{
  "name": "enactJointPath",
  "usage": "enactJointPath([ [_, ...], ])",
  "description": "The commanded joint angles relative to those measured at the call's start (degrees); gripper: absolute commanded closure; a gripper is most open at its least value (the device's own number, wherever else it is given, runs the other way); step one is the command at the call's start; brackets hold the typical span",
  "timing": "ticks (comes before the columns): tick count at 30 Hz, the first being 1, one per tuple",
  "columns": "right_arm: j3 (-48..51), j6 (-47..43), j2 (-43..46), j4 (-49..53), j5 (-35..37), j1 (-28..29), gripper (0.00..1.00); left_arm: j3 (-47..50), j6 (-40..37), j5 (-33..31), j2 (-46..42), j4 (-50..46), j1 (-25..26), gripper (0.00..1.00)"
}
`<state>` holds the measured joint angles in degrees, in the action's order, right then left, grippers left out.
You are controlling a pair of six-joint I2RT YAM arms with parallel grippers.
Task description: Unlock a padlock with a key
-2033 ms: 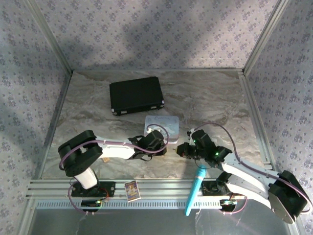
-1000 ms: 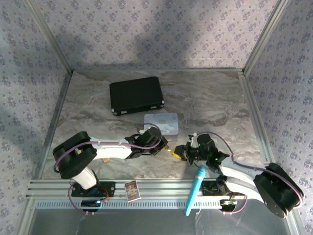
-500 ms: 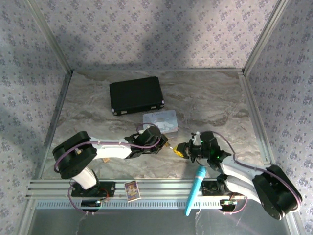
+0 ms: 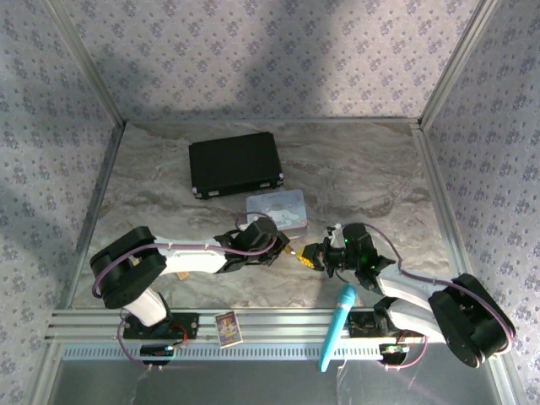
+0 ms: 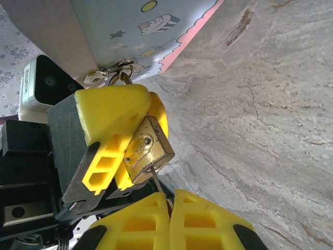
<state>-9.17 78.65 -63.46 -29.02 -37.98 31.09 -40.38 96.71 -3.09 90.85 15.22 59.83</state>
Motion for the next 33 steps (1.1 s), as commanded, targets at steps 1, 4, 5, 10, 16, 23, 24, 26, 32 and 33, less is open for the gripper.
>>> enactJointPath([
  [1, -1.50, -1.34, -0.03, -0.89, -0.86, -0.05, 1.00, -1.71, 1.74, 1.70, -1.06, -0.54, -0.33, 0.92],
  [4, -1.90, -1.06, -0.88, -1.82, -0.10, 0.47, 1.00, -1.91, 1.67, 1.82, -1.52, -0.37, -0.33, 0.92],
  [5, -1.92, -1.04, -1.03, -2.40, 0.02, 0.63, 1.00, -2.00, 1.64, 1.92, -1.70, -0.67, -0.34, 0.91],
  [10, -3.08, -0.74, -2.23, -3.27, 0.83, 0.57, 1.00, -1.38, 3.21, 2.74, -1.81, 1.90, -0.16, 0.91],
  [16, -1.85, 3.71, -7.83, -13.19, 2.49, 0.55, 1.00, -1.31, 3.75, 3.02, -2.80, 3.65, 0.19, 0.91],
  [23, -1.40, 7.92, -11.74, -24.53, 4.33, 0.57, 1.00, -2.70, 2.06, 3.23, -3.85, 1.58, 0.29, 0.90],
  [24, -1.54, 8.22, -11.77, -24.58, 4.29, 0.47, 1.00, -3.39, 1.36, 3.36, -4.02, 0.45, 0.28, 0.89],
  [26, -1.98, 8.52, -12.18, -24.41, 3.75, 0.13, 1.00, -4.08, -0.13, 3.40, -4.15, -0.37, 0.28, 0.85],
  [32, -2.74, 8.12, -13.37, -25.31, 4.05, 0.80, 1.00, -6.65, -2.56, 5.77, -2.42, -3.79, 0.03, 0.77],
  [33, -2.99, 7.86, -13.14, -24.92, 4.13, 0.92, 1.00, -6.33, -1.57, 6.43, -1.71, -2.92, 0.02, 0.77],
])
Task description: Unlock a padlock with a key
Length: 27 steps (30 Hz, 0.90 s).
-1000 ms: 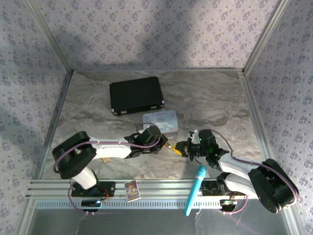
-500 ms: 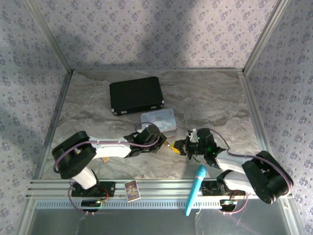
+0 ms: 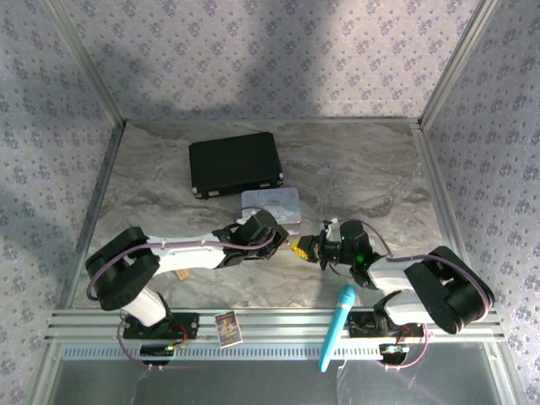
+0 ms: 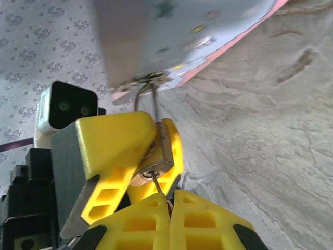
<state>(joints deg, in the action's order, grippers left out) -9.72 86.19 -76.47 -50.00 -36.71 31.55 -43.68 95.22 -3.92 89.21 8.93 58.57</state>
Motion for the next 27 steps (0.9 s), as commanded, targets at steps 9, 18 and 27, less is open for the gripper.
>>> enactJointPath([
  [9, -2.44, -0.78, 1.16, -0.35, 4.19, 0.88, 1.00, -3.52, -0.56, 5.71, -0.46, -0.08, 1.47, 0.86],
  [18, -1.48, -2.07, 9.59, 13.95, 11.17, 1.19, 1.00, -5.61, -0.87, 3.92, -0.39, -4.82, 1.59, 0.87],
  [27, -0.66, -3.32, 13.30, 20.66, 12.05, 1.48, 1.00, -8.05, -0.23, 3.80, 3.61, -3.79, 1.81, 0.82],
])
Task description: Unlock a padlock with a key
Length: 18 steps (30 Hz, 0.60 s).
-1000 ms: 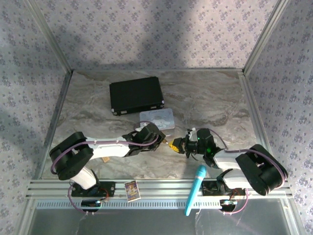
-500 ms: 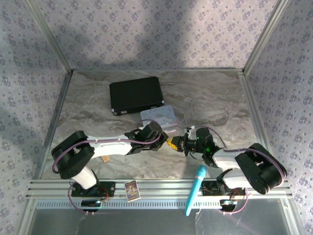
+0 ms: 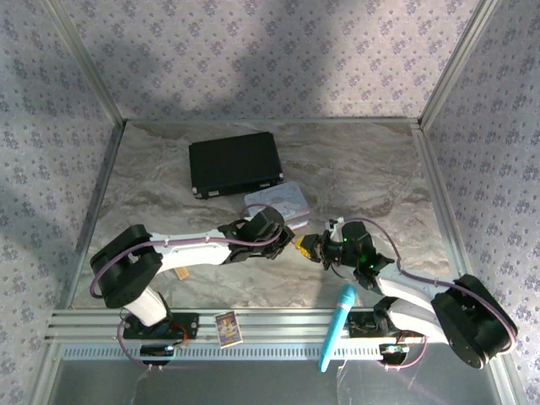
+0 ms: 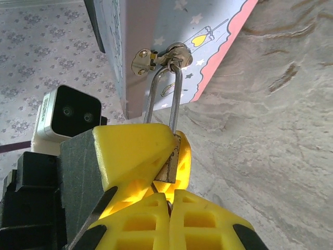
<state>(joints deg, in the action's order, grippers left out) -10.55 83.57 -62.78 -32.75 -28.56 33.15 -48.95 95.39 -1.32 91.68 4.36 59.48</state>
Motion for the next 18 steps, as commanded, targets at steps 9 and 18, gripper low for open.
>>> enactJointPath([
  [9, -0.27, -2.57, 1.95, 8.50, 6.93, -0.57, 1.00, -1.94, 0.11, 1.66, 4.78, 3.81, 0.90, 0.80],
  [18, -0.15, -2.06, -1.46, 4.89, 7.72, -1.07, 1.00, -2.74, -0.04, 2.00, 6.74, 4.02, 0.72, 0.80],
])
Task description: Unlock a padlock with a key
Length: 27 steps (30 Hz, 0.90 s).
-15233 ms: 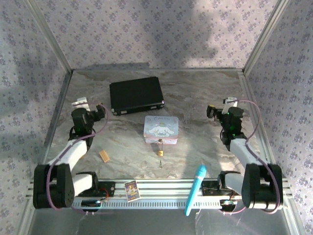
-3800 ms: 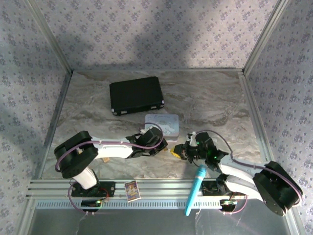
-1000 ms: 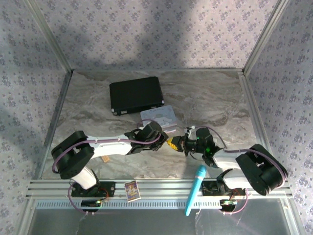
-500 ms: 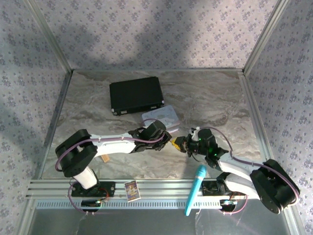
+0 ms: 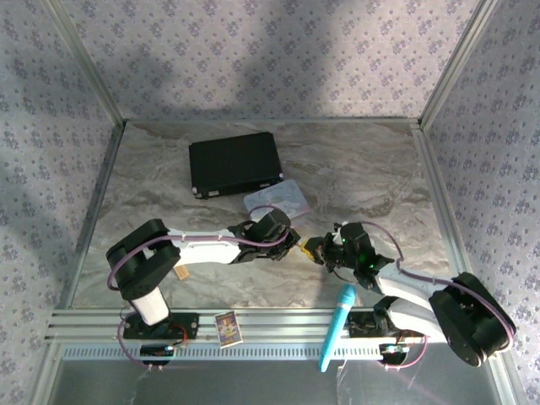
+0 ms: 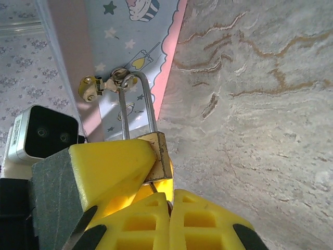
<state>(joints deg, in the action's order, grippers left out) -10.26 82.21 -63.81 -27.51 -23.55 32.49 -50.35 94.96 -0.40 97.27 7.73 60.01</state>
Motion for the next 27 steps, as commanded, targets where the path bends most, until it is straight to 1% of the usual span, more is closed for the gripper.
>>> enactJointPath([
  [1, -0.49, -0.62, -0.41, -0.48, 2.94, -0.34, 1.00, -1.41, 0.49, 1.27, 1.34, 0.86, 0.20, 0.81],
  [3, -0.21, 0.09, -0.63, -1.60, 3.31, -0.17, 1.00, -1.89, 0.74, 1.19, 1.38, -0.19, 0.20, 0.85],
  [10, 0.47, 3.12, -2.74, -8.30, 4.69, 1.74, 1.00, -4.79, -0.23, 0.56, 0.98, -4.59, 0.20, 0.86],
  [14, -0.55, 4.18, -1.57, -7.79, 6.82, 3.64, 1.00, -7.02, -0.39, 1.37, 2.29, -6.88, 0.28, 0.86],
  [17, -0.56, 4.43, -0.42, -6.35, 8.24, 4.53, 1.00, -7.59, -0.09, 1.29, 2.66, -6.91, 0.37, 0.87],
  [21, 0.29, 5.67, -1.18, -8.26, 9.59, 5.52, 1.00, -8.33, 0.10, 0.81, 2.98, -6.42, 0.45, 0.86],
  [23, 0.20, 5.50, -2.24, -8.81, 9.36, 5.31, 1.00, -8.53, 0.33, 1.53, 3.25, -5.96, 0.50, 0.86],
  [27, 0.86, 6.62, -5.05, -13.79, 7.62, 3.17, 1.00, -8.48, 0.35, 1.64, 3.40, -6.33, 0.94, 0.86],
])
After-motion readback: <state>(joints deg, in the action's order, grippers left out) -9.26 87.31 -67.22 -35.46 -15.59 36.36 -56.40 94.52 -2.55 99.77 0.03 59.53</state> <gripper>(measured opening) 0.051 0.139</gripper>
